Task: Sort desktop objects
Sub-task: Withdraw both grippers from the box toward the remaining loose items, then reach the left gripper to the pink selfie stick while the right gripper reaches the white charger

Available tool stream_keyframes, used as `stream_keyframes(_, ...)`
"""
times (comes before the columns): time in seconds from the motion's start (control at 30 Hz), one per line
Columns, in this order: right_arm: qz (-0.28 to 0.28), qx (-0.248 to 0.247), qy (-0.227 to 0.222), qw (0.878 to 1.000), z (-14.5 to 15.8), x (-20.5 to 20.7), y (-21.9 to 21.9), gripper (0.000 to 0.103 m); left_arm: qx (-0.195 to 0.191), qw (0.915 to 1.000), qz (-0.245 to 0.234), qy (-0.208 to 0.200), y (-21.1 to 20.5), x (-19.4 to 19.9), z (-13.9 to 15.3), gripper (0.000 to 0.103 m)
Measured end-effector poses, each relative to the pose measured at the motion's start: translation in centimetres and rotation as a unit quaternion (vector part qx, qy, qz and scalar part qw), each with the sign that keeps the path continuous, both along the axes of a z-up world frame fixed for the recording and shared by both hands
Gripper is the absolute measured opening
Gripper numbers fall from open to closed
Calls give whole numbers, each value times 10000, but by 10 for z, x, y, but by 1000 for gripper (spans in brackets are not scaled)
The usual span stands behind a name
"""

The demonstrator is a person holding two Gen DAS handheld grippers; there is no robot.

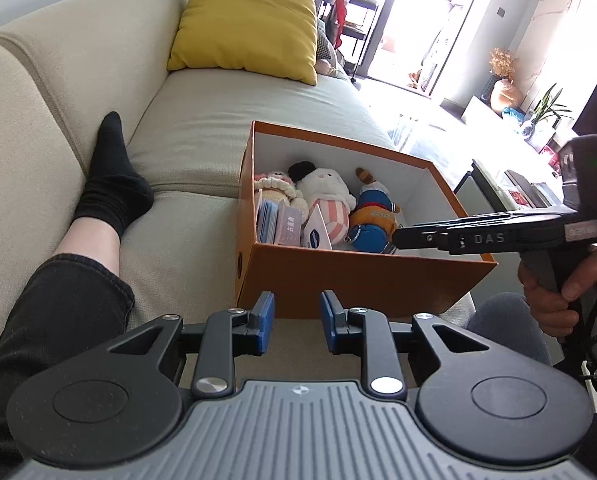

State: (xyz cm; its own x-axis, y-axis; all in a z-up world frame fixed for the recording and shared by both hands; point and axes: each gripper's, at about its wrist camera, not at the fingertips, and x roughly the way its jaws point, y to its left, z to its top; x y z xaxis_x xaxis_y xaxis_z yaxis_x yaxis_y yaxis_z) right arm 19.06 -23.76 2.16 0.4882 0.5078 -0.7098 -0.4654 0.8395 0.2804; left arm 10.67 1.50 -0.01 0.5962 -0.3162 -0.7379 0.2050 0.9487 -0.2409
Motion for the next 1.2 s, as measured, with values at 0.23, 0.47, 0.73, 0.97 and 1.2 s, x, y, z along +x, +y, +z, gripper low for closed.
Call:
stream_keyframes(0.23,333,-32,-970,9947,-10,-68,25,46,67,9998,182,111,3,-30,-25,28)
stream_keyframes(0.47,346,-271,-561,9975,-45,-98,42,46,173,9983,121,550,0,-52,-56,28)
stream_keyframes(0.73,526,-490,330,9969,-89,-123,55,46,158,9932,324,1105,5,-67,-88,31)
stream_keyframes(0.97,652,-636,514,9945,-101,-125,62,46,39,9927,250,1180,-3,-66,-96,40)
stream_keyframes(1.2,780,-880,521,9917,-110,-125,70,46,27,9925,229,1202,-12,-59,-99,50)
